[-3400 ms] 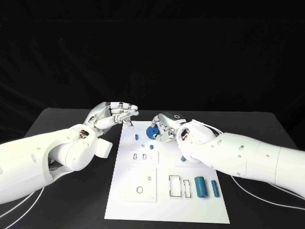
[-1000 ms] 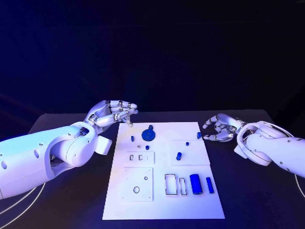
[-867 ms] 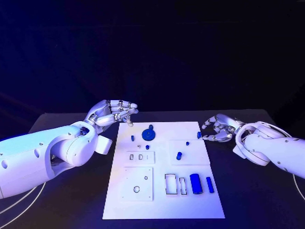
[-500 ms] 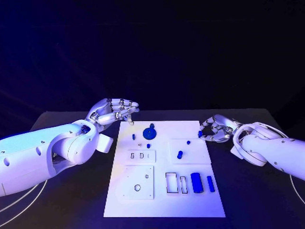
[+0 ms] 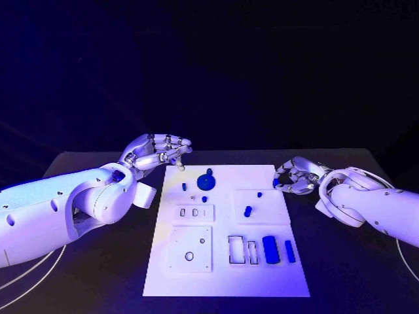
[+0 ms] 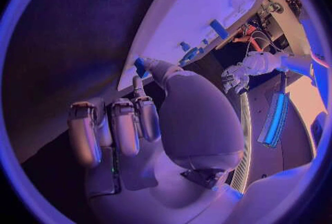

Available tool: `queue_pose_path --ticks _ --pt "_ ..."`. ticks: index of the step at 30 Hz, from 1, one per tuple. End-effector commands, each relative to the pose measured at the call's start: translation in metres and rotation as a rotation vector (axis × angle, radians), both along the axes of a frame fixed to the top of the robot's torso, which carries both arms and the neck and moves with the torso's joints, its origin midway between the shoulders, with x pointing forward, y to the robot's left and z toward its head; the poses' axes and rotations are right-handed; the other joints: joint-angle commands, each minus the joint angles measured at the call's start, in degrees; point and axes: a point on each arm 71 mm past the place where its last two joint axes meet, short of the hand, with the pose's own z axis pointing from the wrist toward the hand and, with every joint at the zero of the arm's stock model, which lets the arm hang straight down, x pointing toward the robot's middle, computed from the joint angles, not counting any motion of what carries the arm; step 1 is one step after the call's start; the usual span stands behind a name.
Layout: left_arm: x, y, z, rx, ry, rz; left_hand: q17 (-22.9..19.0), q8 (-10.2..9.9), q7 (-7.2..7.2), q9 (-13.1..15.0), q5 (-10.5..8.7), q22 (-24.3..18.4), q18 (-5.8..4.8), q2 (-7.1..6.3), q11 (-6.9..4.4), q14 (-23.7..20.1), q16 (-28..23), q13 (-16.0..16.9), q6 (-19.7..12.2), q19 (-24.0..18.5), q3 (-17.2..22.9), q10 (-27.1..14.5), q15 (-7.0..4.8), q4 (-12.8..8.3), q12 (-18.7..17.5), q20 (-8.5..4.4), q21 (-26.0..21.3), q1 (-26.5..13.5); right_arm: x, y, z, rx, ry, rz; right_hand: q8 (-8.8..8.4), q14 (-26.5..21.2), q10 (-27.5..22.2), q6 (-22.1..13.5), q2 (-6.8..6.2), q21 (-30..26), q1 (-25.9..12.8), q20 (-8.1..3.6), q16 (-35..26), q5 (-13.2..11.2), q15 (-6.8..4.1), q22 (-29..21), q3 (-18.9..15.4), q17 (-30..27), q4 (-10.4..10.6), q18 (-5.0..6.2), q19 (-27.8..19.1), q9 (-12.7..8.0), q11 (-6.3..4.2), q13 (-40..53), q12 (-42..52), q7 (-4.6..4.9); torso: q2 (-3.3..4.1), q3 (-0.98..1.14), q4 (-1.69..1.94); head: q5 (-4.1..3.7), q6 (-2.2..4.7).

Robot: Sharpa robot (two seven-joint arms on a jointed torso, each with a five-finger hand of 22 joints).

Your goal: Assemble the parts on the task board

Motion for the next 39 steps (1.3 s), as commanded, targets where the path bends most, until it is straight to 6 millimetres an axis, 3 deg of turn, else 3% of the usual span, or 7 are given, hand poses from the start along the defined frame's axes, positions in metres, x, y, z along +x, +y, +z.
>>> queue_pose_path --ticks 1,18,24,25,39 --pt "-0.0006 -0.0025 0.0008 -0.008 -0.001 -0.021 -0.07 -0.23 0.0 0.08 0.01 0.05 0.26 0.26 0.17 -0.5 -0.24 0.09 -0.16 -0.36 0.24 -0.14 0.05 -0.22 -0.34 0.05 0.2 0.37 -0.0001 0.0022 -0.0013 0.0 0.009 0.019 0.37 5.29 0.93 0.65 0.7 0.25 -0.02 -0.53 0.22 -1.37 -0.57 15.1 0.96 12.09 -0.19 -0.82 6.1 0.01 -0.46 9.52 0.22 -0.14 0.02 0.02 0.06 -0.04 -0.04" --pt "-0.0006 -0.0021 0.0004 -0.007 0.003 -0.023 -0.09 -0.24 0.03 0.1 0.0 0.11 0.25 0.34 0.19 -0.49 -0.26 0.09 -0.16 -0.44 0.29 -0.14 0.07 -0.18 -0.36 0.06 0.29 0.29 0.0018 0.0066 -0.0028 -0.004 0.01 0.019 0.35 5.3 1.06 0.92 0.63 0.25 -0.32 -0.62 0.24 -1.79 -0.63 15.1 1.4 12.15 -0.27 -0.82 6.1 -0.02 -0.49 9.64 0.35 -0.16 -0.01 0.05 -0.03 0.12 -0.19" --pt "-0.0007 -0.0018 0.0004 -0.007 0.004 -0.023 -0.09 -0.24 0.03 0.1 0.0 0.11 0.25 0.34 0.19 -0.49 -0.26 0.09 -0.16 -0.44 0.29 -0.14 0.07 -0.18 -0.36 0.06 0.29 0.29 0.0027 0.0052 -0.0018 -0.004 -0.007 -0.002 0.75 5.32 1.13 2.09 1.38 0.25 -0.4 -0.74 0.25 -1.39 -0.73 15.1 2.77 12.2 -0.61 -0.82 6.1 0.13 -0.78 9.68 0.38 -0.47 -0.03 0.06 -0.03 0.16 -0.22" --pt "-0.0007 -0.0017 0.0004 -0.007 0.004 -0.023 -0.09 -0.24 0.03 0.1 0.0 0.11 0.25 0.34 0.19 -0.49 -0.26 0.09 -0.16 -0.44 0.29 -0.14 0.07 -0.18 -0.36 0.06 0.29 0.29 0.0028 0.0051 -0.0016 -0.004 -0.01 -0.004 1.4 5.33 1.11 3.16 2.19 0.25 -0.11 -0.82 0.26 -0.87 -0.84 15.1 3.7 12.23 -1.0 -0.82 6.1 0.44 -1.12 9.67 0.35 -0.84 -0.03 0.07 -0.04 0.14 -0.23" --pt "-0.0008 -0.0007 0.0003 -0.006 0.005 -0.021 -0.09 -0.24 0.03 0.1 0.0 0.11 0.25 0.34 0.19 -0.49 -0.26 0.09 -0.16 -0.44 0.29 -0.14 0.07 -0.18 -0.36 0.06 0.29 0.29 0.0007 0.0121 0.0028 0.016 -0.059 -0.015 2.58 5.33 1.07 4.29 2.98 0.25 -1.02 -0.93 0.23 -0.02 -0.88 15.1 5.05 12.19 -1.84 -0.82 6.1 1.22 -1.63 9.6 0.2 -1.35 -0.03 0.1 -0.12 0.25 -0.27"
